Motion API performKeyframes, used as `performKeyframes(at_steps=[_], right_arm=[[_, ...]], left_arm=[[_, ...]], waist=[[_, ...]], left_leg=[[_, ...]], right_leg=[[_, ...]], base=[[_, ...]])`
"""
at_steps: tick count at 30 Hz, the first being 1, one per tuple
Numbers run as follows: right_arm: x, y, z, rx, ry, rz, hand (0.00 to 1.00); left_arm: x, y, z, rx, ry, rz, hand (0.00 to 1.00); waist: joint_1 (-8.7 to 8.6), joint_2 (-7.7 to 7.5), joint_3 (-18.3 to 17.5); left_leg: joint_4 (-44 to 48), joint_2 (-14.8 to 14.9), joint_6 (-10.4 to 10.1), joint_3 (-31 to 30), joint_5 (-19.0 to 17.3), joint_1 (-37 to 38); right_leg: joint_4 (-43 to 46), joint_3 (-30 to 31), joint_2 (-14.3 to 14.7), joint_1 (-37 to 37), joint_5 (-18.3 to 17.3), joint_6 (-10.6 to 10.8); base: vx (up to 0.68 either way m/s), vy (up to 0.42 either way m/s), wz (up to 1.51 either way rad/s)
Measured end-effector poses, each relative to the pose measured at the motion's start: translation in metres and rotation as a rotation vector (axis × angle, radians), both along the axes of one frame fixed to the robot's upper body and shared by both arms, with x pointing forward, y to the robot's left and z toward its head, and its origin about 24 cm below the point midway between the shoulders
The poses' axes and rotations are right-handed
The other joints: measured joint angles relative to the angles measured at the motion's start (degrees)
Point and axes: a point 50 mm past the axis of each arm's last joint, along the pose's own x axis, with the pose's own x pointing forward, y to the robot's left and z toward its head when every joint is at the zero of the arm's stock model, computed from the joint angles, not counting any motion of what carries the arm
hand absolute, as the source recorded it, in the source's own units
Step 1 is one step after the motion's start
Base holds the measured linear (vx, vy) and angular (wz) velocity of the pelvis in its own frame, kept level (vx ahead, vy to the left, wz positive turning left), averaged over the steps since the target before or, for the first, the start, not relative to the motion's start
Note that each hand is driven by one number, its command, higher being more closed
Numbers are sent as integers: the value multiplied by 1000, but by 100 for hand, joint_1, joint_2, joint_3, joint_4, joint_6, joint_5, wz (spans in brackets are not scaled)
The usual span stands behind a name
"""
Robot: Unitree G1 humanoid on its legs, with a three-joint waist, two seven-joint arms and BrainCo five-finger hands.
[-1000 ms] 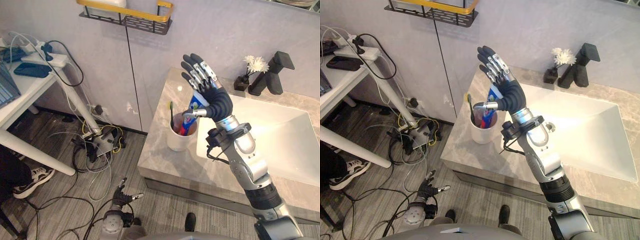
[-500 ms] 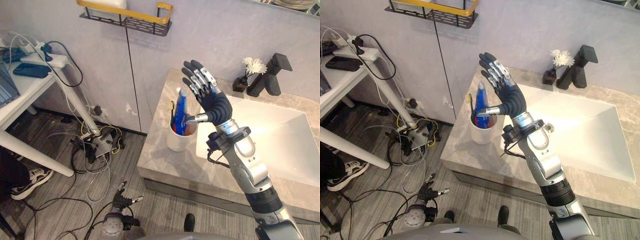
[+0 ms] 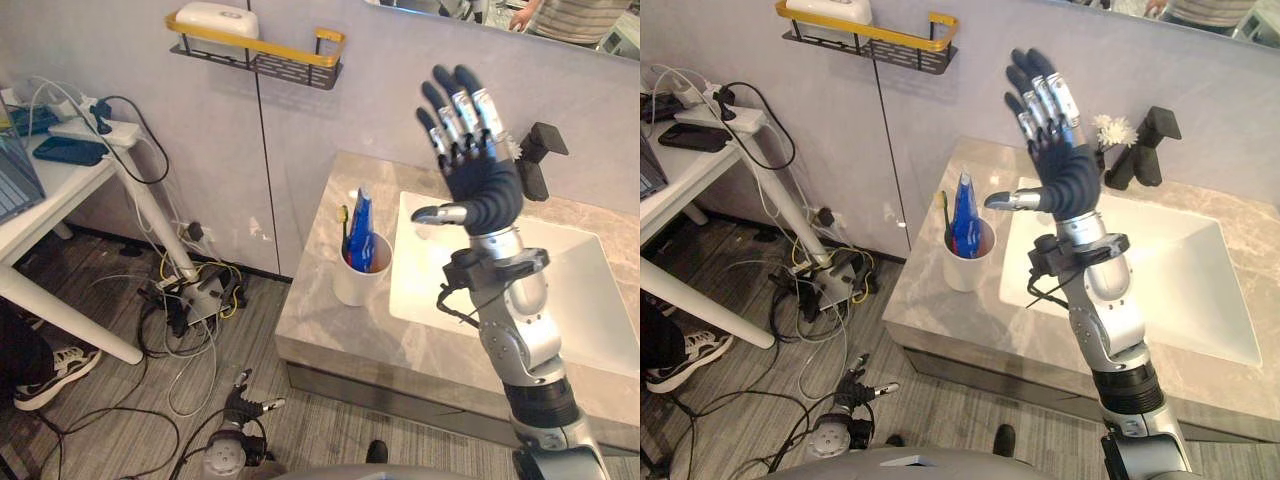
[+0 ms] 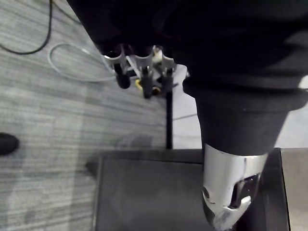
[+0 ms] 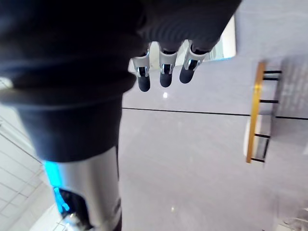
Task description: Organize washtable
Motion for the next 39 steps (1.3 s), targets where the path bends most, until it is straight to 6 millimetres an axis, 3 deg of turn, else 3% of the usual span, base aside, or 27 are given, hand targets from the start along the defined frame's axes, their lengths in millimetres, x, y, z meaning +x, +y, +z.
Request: performKeyframes(at_steps=[4,13,17,22,28,31,36,39], right_arm=[[-8,-11,12,37,-74,-45,0],[-13,-42,15,109,-101,-196,0],[-36,-75,18,170,-166,-361,0],[-65,-115,1,262,-144,-600,0],[-108,-156,-46,344,42,-956,0],[-120,-163,-72,365,166,-1076,0],[-147,-167,-144,414,559,-1238,0],[-162,-164,-166,376,717,-1274,0]], left_arm=[[0,0,0,2,0,-2,0],[0,-1,-1,6,4,-9,0],[-1,-1,-3,6,15,-7,0],[-6,2,-7,7,37,20,0],[-14,5,-12,8,71,55,0],[-15,4,-12,11,72,59,0],[-15,0,-13,-5,73,67,0],[-19,0,-15,-12,91,66,0]], waist=[[-72,2,-1],[-82,116,-110],[-109,117,-147],[-267,134,-265],[-476,237,-365],[-567,268,-384],[-700,290,-368],[-705,329,-337]], left_leg=[[-1,0,0,14,0,34],[-10,0,0,23,0,47],[-10,0,0,28,-1,52],[-16,2,0,60,-3,61],[-74,19,-8,250,-9,142],[-72,28,-20,315,-20,148],[-33,40,-16,548,-86,237],[100,59,-7,774,-228,273]], right_leg=[[0,7,0,22,0,0],[0,13,2,22,0,0],[0,16,1,21,-1,0],[-1,32,4,7,-5,1],[-1,206,42,-65,-13,-11],[-1,280,58,-105,-13,-13],[-1,524,99,-185,27,-22],[-1,753,143,-187,24,-32]], base=[[0,0,0],[0,0,0],[0,0,0],[-7,-1,-4],[0,-4,-16],[5,-4,-15],[7,2,-23],[-10,20,-40]])
